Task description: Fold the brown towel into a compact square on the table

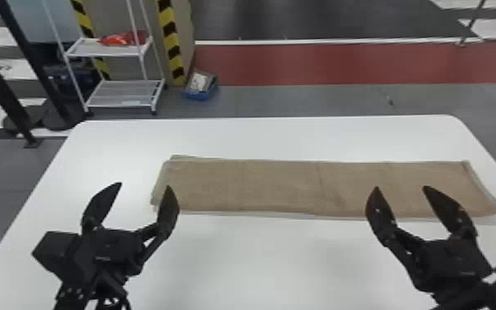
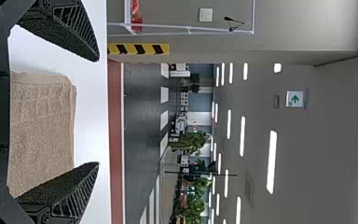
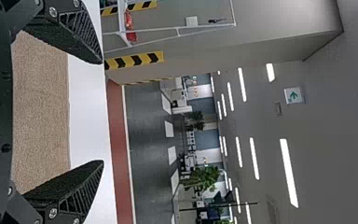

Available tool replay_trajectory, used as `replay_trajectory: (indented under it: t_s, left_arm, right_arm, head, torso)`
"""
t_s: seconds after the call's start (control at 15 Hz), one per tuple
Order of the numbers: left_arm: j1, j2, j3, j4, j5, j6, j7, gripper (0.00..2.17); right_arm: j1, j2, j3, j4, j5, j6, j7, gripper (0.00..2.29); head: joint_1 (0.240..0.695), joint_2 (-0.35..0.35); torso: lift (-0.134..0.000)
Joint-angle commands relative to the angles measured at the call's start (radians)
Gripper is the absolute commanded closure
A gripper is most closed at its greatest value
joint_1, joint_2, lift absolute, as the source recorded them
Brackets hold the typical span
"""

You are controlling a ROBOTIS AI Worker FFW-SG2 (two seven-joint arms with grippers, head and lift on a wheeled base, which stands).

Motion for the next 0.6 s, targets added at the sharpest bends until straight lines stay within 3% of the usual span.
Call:
replay_trajectory:
  t_s: [0.0,0.53]
  left_arm:
    - [0.0,0.002,0.001,0.004,-0.002,-0.007,0.003,0.08]
    - [-0.003,0.005,0.001,0.018,0.001,-0.041,0.023,0.09]
  right_arm:
    - [0.002,0.001,0.002,0.0,-0.002,-0.003,-0.001,0.13]
    - [0.006,0.001,0.002,0.0,-0.001,-0.012,-0.004,0.13]
  head:
    - [0.695,0.044]
    - [0.695,0.052]
  torso:
    - [-0.123]
    - [-0.123]
